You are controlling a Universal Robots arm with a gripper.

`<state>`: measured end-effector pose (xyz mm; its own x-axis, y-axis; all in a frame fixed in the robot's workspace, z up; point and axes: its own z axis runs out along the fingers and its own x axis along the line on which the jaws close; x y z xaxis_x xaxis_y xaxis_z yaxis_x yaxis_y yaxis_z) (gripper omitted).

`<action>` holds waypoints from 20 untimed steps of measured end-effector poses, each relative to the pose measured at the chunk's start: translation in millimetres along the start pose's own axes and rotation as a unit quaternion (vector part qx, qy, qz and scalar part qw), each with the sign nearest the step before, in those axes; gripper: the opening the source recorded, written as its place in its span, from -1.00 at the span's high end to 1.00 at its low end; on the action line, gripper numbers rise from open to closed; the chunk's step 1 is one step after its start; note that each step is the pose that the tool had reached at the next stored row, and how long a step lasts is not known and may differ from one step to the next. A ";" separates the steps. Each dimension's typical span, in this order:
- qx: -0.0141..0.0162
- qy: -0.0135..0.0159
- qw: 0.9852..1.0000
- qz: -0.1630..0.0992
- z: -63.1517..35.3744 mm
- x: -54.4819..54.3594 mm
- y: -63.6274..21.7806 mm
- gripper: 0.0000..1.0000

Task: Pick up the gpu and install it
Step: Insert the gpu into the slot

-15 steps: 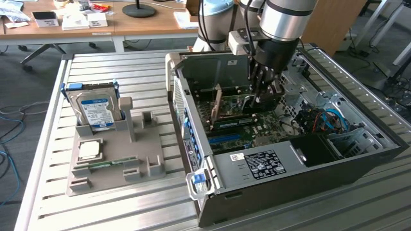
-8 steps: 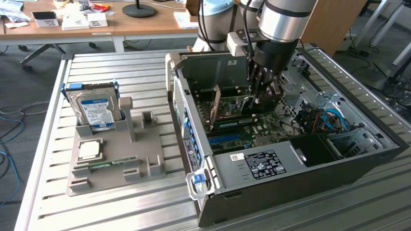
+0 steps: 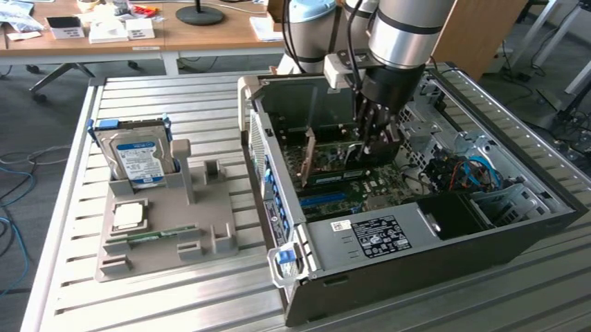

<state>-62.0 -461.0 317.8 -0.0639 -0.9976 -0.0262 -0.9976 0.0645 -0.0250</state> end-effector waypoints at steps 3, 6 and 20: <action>0.000 0.000 1.000 0.000 1.2 1.0 1.0 0.46; 0.000 0.000 1.000 0.000 3.6 1.3 2.7 0.46; 0.000 0.000 1.000 0.000 13.7 2.4 11.9 0.46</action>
<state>-73.7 -462.3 303.7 -0.0640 -0.9976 -0.0262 -0.9976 0.0646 -0.0251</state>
